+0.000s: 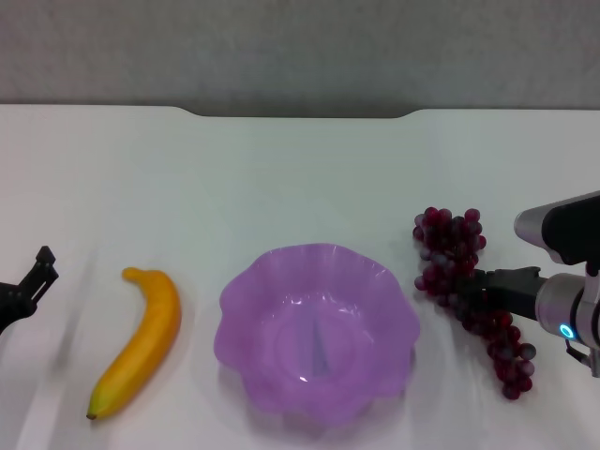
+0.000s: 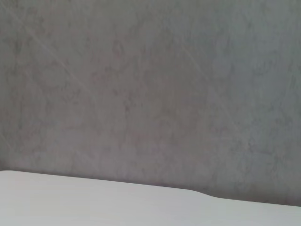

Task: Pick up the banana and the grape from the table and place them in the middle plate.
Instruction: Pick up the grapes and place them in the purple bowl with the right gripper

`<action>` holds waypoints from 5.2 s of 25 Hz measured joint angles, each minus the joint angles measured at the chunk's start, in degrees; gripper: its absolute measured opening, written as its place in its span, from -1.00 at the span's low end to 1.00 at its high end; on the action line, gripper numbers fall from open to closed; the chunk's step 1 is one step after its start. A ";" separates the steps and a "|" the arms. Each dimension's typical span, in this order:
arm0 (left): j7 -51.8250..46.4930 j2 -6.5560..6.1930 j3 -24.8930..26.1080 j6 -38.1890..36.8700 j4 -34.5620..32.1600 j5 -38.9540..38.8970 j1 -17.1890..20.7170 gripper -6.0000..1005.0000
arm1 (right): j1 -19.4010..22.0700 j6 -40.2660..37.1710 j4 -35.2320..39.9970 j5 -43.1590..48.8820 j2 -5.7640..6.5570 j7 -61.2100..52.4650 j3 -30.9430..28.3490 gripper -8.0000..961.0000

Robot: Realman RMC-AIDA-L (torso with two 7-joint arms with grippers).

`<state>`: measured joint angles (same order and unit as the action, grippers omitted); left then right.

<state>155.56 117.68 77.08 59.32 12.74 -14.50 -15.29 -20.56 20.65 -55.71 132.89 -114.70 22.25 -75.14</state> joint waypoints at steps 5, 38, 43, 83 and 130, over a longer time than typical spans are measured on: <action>0.00 0.00 0.00 0.00 0.00 0.00 -0.01 0.81 | 0.00 0.00 -0.18 0.00 0.00 0.00 0.02 -0.63; 0.00 0.00 0.18 0.06 0.00 -0.09 0.26 0.80 | 11.40 -2.32 -22.89 1.95 0.09 9.11 0.10 -0.67; 0.00 0.00 0.18 0.08 0.00 -0.09 0.26 0.80 | 11.59 0.12 -27.13 3.34 0.10 9.10 -1.00 -0.67; 0.00 0.00 0.18 0.18 0.79 -0.08 0.06 0.81 | -4.88 1.81 -19.08 -2.58 -0.17 8.52 13.27 -0.69; -4.10 -0.62 -1.01 -0.30 0.79 0.09 0.08 0.80 | 5.25 -17.19 -20.44 -2.21 0.01 23.55 21.98 0.71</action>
<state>151.47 117.06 76.07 59.02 13.54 -14.41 -15.21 -15.31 3.46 -76.15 130.68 -114.68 45.80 -53.17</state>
